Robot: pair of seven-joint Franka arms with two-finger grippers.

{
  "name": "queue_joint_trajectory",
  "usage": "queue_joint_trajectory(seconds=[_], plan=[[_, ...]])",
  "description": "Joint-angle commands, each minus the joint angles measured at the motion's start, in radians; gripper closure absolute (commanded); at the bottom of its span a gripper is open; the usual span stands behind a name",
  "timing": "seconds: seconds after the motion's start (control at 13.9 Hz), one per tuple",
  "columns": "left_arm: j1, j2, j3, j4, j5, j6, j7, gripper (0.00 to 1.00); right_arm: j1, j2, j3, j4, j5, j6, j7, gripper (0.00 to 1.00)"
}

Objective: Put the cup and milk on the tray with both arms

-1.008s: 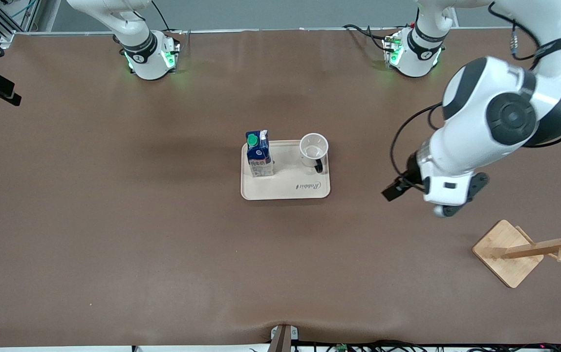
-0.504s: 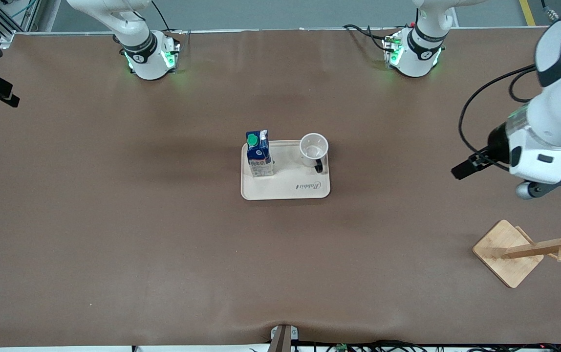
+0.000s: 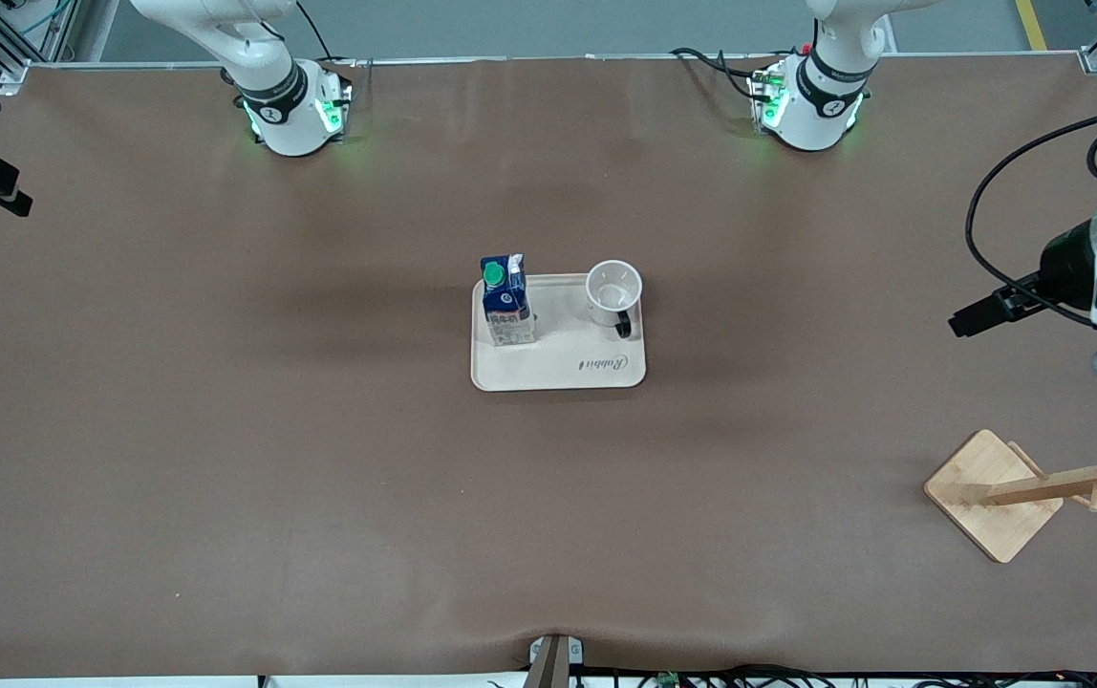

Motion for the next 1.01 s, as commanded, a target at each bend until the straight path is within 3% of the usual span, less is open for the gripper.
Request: queue_joint_trajectory(seconds=[0.0,0.22,0.29,0.58,0.94], plan=[[-0.012,-0.071,0.019,-0.017,-0.01,-0.022,0.068,0.0,-0.018,0.01,0.007,0.023,0.004,-0.008,-0.018,0.0],[-0.207,-0.145,0.247,-0.095,-0.013,-0.023,0.174,0.0,-0.018,0.01,0.005,0.023,0.005,-0.006,-0.019,0.0],[-0.241,-0.165,0.293,-0.118,-0.027,-0.023,0.199,0.0,-0.018,0.01,0.007,0.023,0.007,-0.006,-0.019,0.0],[-0.252,-0.288,0.31,-0.298,-0.029,0.047,0.271,0.0,-0.018,0.01,0.007,0.023,0.011,-0.006,-0.018,0.0],[-0.209,-0.3,0.301,-0.304,-0.071,0.063,0.28,0.0,-0.018,0.01,0.007,0.023,0.013,-0.006,-0.018,0.0]])
